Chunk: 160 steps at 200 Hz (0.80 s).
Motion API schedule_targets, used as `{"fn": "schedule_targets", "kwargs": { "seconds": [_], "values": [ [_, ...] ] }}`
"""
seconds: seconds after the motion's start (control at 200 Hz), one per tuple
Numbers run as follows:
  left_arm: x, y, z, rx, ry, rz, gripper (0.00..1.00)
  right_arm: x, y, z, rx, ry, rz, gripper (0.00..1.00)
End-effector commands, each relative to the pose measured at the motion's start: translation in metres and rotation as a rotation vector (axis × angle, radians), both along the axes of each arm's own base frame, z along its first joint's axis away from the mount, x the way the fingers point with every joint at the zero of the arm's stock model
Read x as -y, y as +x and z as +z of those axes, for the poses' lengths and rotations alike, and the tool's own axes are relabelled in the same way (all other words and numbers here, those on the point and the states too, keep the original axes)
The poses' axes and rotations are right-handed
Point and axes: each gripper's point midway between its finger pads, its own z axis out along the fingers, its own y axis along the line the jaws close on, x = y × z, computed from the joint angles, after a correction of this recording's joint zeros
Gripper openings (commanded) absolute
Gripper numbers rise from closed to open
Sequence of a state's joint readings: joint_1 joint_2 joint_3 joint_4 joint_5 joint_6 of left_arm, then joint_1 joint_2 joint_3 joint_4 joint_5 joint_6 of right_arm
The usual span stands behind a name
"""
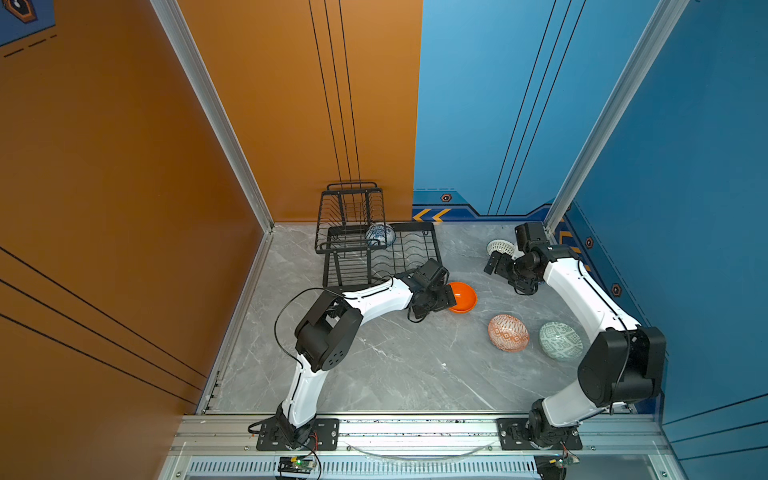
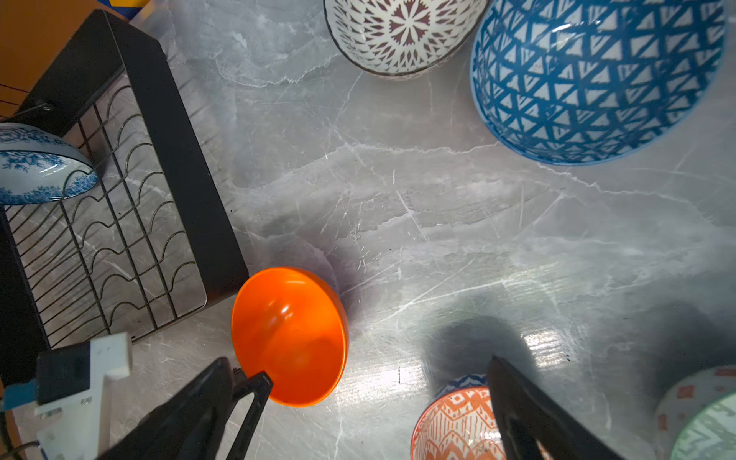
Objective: Load the bowls into the dish rack
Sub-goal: 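Grasp the rim of the orange bowl with the left gripper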
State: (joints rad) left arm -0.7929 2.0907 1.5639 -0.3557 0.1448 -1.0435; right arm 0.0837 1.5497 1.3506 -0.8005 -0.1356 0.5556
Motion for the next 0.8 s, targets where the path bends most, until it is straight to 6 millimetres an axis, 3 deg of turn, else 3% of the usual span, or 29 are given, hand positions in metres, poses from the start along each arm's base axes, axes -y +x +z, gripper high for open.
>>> {"fn": "schedule_targets", "kwargs": {
  "seconds": [0.0, 0.38, 0.606, 0.796],
  "values": [
    [0.004, 0.015, 0.009, 0.029, -0.006, 0.035, 0.82, -0.003, -0.011, -0.006, -0.039, 0.025, -0.001, 1.00],
    [0.006, 0.020, -0.002, 0.024, 0.017, 0.023, 0.40, 0.000, -0.008, -0.003, -0.034, 0.046, -0.018, 1.00],
    [0.003, 0.013, -0.018, 0.000, 0.043, 0.002, 0.30, -0.003, -0.008, -0.006, -0.050, 0.072, -0.029, 1.00],
    [0.008, 0.013, -0.025, -0.009, 0.045, -0.014, 0.27, -0.003, -0.010, -0.006, -0.048, 0.073, -0.031, 1.00]
  ]
}}
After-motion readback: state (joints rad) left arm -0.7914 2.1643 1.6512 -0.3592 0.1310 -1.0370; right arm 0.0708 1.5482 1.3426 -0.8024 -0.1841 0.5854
